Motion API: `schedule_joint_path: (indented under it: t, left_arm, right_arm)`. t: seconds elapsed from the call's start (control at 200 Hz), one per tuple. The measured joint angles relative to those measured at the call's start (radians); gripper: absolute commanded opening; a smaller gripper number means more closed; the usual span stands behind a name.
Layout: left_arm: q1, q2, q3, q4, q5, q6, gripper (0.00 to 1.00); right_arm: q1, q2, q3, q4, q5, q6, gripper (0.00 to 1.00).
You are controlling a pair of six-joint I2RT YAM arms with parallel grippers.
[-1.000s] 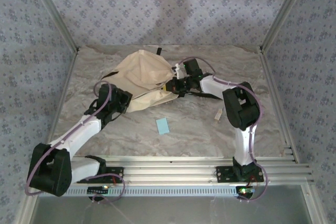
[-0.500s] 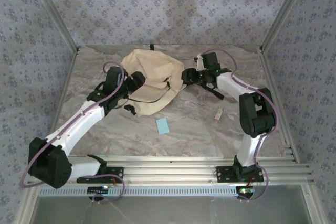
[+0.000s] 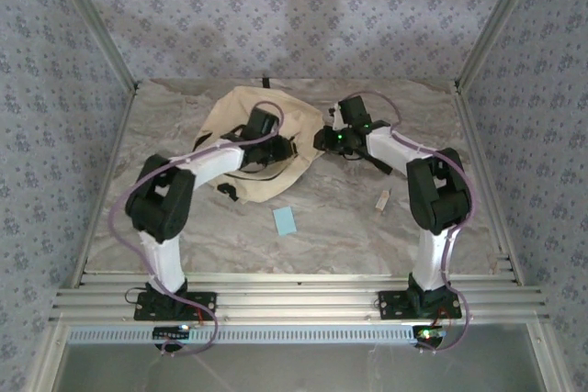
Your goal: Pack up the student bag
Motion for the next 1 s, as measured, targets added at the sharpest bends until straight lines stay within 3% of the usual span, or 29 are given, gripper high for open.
schedule_joint_path:
  t: [0.165,0.28,0.445,0.775,0.999]
  left_arm:
    - [-0.048,0.100,0.004,0.055,0.019,-0.052,0.29]
    - [-0.073,0.113,0.037,0.082,0.037,-0.090,0.58]
    - [-0.081,0.114,0.159,-0.032,0.029,-0.035,0.71]
    - [-0.016,0.166,0.537,-0.247,-0.087,0.195,0.61]
    - [0.004,0.382,0.758,-0.356,-0.123,0.296,0.43]
  right_arm:
    - [-0.034,-0.001,-0.027,0.014,0.008,0.010,0.27]
    - [-0.051,-0.001,-0.035,0.014,0.008,0.011,0.30]
    - [-0.052,-0.001,-0.035,0.018,0.008,0.024,0.44]
    - [-0.051,0.029,-0.001,0.021,0.016,0.045,0.47]
    - [-0.048,0.029,-0.002,0.030,0.016,0.065,0.36]
